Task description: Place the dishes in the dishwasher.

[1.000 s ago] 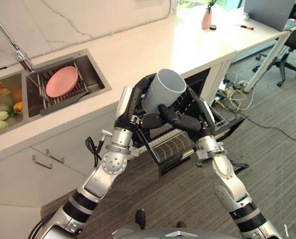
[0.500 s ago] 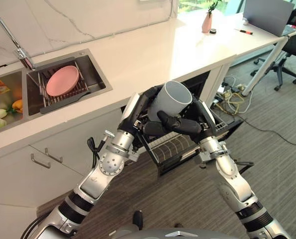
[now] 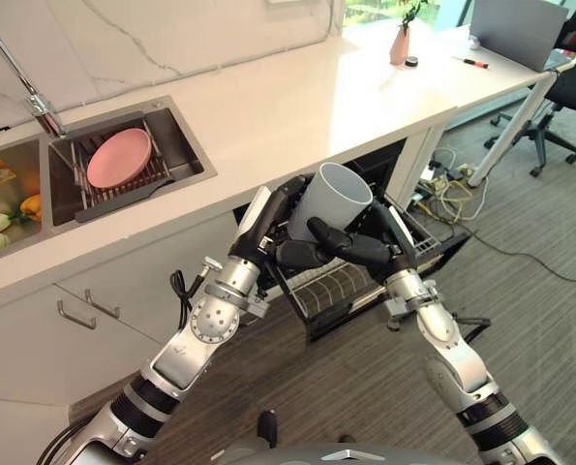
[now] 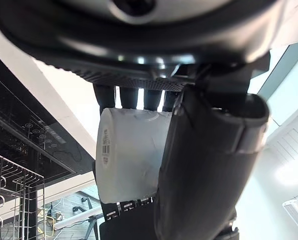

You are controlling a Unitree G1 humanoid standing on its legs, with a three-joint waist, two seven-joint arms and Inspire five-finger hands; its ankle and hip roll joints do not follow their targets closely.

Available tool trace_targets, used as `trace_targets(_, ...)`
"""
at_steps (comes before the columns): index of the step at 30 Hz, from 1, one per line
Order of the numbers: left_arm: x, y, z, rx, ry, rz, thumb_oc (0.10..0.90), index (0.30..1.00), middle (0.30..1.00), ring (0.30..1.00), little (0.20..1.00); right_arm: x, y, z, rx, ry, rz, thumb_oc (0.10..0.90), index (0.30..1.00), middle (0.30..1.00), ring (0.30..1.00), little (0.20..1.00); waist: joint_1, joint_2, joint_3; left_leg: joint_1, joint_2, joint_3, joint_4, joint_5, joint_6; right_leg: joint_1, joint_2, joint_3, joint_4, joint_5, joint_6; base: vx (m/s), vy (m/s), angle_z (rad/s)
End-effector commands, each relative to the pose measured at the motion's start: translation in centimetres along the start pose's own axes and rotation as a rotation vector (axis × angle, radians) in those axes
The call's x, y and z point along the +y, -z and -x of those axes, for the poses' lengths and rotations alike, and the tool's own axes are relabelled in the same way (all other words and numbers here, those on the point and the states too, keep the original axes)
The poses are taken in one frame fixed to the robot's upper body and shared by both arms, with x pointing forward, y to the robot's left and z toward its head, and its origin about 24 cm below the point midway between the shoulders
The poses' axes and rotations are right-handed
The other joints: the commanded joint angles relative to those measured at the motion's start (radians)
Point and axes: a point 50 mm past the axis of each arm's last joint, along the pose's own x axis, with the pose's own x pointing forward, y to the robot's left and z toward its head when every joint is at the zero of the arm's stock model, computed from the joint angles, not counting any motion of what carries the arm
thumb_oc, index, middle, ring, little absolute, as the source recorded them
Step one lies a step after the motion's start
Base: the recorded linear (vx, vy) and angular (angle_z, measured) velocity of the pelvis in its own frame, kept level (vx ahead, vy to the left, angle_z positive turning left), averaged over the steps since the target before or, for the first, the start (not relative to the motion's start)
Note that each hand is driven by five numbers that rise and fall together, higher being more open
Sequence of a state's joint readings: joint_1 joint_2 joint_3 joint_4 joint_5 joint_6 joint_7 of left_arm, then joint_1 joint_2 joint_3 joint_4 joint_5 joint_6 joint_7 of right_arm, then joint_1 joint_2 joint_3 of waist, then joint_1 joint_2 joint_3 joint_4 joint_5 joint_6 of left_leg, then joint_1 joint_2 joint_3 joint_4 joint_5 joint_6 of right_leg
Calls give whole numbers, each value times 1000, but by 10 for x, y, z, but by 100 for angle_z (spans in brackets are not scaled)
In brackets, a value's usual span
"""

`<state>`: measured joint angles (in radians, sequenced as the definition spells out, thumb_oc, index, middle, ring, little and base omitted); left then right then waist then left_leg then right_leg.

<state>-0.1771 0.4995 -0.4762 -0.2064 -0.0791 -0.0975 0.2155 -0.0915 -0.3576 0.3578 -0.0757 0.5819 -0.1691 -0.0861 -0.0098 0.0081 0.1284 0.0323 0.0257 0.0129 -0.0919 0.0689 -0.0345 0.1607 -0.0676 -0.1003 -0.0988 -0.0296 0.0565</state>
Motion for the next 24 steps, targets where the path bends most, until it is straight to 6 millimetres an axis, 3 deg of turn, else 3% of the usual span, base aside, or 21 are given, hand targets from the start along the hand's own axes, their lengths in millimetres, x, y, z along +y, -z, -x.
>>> trace_targets(1, -19, -47, -12, -285, 108, 58, 400, 300, 300, 300, 300, 12, -55, -25, -307, -15, -141, 400, 300, 300, 300, 300, 18, -20, -74, 84, 21, -6, 5, -77, -30, -10, -45, -19, 12, 29, 88, 0, 0, 0)
trace_targets(2, -19, -47, -12, -285, 108, 58, 400, 300, 300, 300, 300, 12, -55, -25, -307, -15, -141, 400, 300, 300, 300, 300, 18, -20, -74, 84, 21, -6, 5, -77, -30, -10, -45, -19, 12, 29, 88, 0, 0, 0)
trace_targets(3, -17, -44, -11, -272, 83, 56, 599, 599, 599, 599, 599, 10, -53, -22, -313, 15, -176, 400, 300, 300, 300, 300, 18, -18, -75, 85, 21, -6, 5, -78, -30, -8, -45, -20, 12, 28, 88, 0, 0, 0)
trace_targets(4, -17, -44, -11, -272, 83, 56, 599, 599, 599, 599, 599, 10, -53, -22, -313, 15, -176, 400, 300, 300, 300, 300, 18, -18, -75, 85, 21, -6, 5, -78, -30, -8, -45, -20, 12, 28, 88, 0, 0, 0)
trace_targets(5, -16, -40, -9, -251, 65, 61, 800, 900, 900, 900, 900, 8, -50, -20, -311, 44, -204, 400, 300, 300, 300, 300, 19, -18, -75, 85, 21, -8, 5, -78, -30, -7, -45, -23, 12, 27, 87, 0, 0, 0)
trace_targets(13, -8, -29, -4, -192, -7, 76, 800, 900, 900, 900, 900, -5, -49, -11, -344, 162, -282, 400, 300, 300, 300, 300, 23, -17, -74, 84, 19, -19, 5, -75, -31, -4, -42, -33, 12, 25, 84, -1, -2, 1)
trace_targets(18, -7, -22, 2, -148, -29, 110, 800, 900, 900, 900, 900, -12, -48, -8, -379, 240, -429, 400, 300, 300, 300, 300, 28, -15, -73, 83, 19, -25, 5, -74, -31, -3, -43, -39, 12, 24, 83, -8, -3, 9)
trace_targets(22, -4, -17, 6, -117, -44, 115, 800, 900, 900, 900, 900, -24, -50, -5, -395, 301, -384, 400, 300, 300, 300, 300, 31, -15, -73, 82, 18, -28, 5, -73, -31, -2, -42, -44, 12, 23, 83, -2, -3, 3)
trace_targets(24, 2, -10, 11, -82, -63, 106, 800, 900, 900, 900, 900, -34, -53, -3, -384, 331, -270, 400, 300, 300, 300, 300, 36, -18, -72, 81, 17, -30, 5, -72, -31, -2, -41, -47, 12, 24, 82, 0, 0, 0)
